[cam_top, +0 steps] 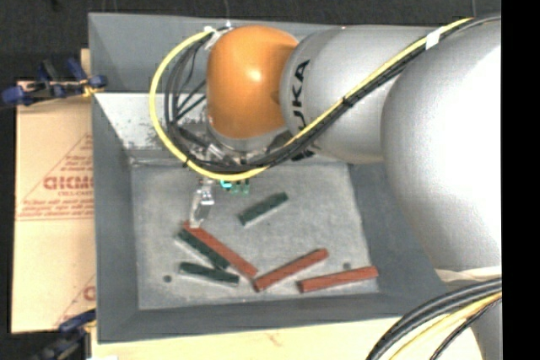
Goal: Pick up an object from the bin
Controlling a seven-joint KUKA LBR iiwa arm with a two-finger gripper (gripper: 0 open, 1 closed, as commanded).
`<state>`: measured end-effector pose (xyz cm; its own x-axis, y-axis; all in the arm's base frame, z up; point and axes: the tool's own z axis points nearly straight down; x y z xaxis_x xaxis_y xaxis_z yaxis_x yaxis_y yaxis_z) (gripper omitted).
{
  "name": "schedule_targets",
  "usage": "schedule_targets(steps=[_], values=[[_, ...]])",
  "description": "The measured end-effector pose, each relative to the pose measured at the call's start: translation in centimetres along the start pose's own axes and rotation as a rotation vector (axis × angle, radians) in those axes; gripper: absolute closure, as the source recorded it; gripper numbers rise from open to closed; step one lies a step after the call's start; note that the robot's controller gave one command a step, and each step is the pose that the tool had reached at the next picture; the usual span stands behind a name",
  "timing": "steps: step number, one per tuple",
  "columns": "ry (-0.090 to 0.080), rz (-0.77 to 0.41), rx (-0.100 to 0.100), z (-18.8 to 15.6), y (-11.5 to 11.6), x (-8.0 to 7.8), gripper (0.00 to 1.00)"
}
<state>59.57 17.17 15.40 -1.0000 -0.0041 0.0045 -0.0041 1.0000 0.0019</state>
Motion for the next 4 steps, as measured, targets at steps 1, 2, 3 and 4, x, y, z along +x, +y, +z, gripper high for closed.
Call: schedule_targets(steps=[1,2,3,4], values=[[-0.008,0.003,-0.001,-0.4,0.0,-0.2,0.00],[-0.017,-0.138,-0.004,5.3,-3.2,3.6,1.00],[-0.010,-0.136,-0.001,5.7,-3.4,3.9,0.00],[-0.008,-0.134,-0.002,5.3,-3.3,3.8,1.00]])
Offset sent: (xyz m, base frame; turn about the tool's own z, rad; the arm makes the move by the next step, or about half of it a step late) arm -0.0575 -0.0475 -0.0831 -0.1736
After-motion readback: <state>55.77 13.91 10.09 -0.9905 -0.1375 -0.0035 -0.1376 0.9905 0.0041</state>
